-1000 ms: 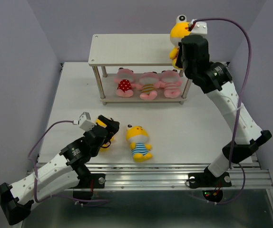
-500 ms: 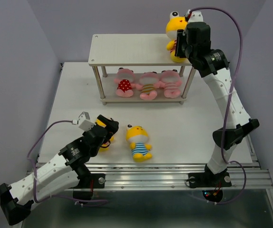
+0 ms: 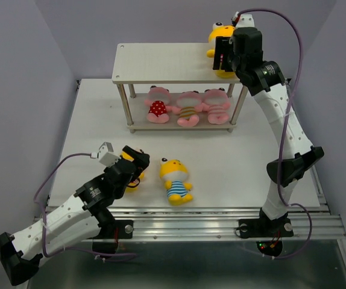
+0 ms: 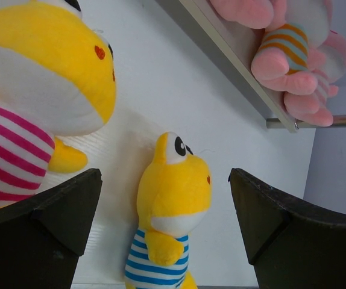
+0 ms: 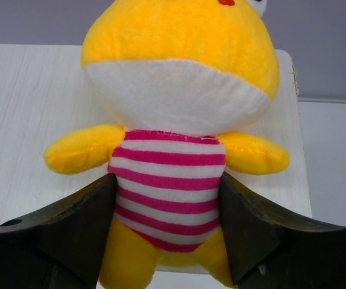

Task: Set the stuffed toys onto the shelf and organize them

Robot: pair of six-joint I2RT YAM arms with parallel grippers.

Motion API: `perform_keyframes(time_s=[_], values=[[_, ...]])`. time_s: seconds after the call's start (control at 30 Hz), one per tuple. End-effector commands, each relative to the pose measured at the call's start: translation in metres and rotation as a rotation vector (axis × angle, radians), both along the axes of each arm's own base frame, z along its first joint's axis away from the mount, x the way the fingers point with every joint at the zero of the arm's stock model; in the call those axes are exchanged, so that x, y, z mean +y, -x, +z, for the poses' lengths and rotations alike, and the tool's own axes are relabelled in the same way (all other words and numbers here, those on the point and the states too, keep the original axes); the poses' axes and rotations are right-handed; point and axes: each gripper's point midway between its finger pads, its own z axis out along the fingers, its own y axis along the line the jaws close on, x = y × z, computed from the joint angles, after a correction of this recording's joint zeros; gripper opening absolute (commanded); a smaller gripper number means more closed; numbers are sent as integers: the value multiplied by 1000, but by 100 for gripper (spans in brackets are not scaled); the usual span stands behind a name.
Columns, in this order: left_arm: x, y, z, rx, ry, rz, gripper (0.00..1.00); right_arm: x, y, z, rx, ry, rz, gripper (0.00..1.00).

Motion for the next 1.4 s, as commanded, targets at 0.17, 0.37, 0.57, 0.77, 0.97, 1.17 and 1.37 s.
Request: perform_keyframes(time_s=[0.17,0.37,0.57,0.77,0.97,1.17,1.37], values=[[5,-2,14,-33,29,31,99,2,-11,-3,-6,-8,-12,94],[5,-3,15,-36,31,35,99,8,-12,11,-61,-31,21,95],[3,-4,15,-34,31,29,99,4,-9,28,-106,-28,21,100],[1,-4,15,-36,36,27,99,-2,2,46,-151,-37,17,100],[-2,-5,15,-33,35,15,99,0,13,69,-211,-56,63,100],[-5,-5,15,-33,35,4,99,5,24,85,-260,-79,115,100],[-4,-5,15,-35,35,5,99,-3,26,82,-251,-94,70,100]])
